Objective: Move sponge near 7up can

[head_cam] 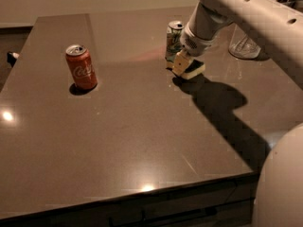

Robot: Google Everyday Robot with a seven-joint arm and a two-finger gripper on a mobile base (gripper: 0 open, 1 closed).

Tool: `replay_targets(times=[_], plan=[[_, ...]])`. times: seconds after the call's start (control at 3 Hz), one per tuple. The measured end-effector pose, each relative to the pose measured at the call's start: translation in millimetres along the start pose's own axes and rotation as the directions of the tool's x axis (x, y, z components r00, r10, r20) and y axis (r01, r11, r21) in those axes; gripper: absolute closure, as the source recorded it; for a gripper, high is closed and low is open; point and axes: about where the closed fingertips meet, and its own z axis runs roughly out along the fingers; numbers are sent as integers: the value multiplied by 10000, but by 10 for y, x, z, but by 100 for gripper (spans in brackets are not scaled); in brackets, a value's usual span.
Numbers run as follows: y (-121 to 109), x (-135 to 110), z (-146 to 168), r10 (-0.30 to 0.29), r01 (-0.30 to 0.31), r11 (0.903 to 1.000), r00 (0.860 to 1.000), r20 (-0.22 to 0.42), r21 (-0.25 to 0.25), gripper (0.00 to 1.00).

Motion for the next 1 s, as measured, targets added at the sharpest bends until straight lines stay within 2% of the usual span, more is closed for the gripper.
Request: replay_targets(times=[0.67, 1.0], plan=[[11, -19, 36, -31, 31, 10000, 10000, -7, -40, 13], [17, -19, 56, -40, 40, 10000, 10000, -27, -64, 0]])
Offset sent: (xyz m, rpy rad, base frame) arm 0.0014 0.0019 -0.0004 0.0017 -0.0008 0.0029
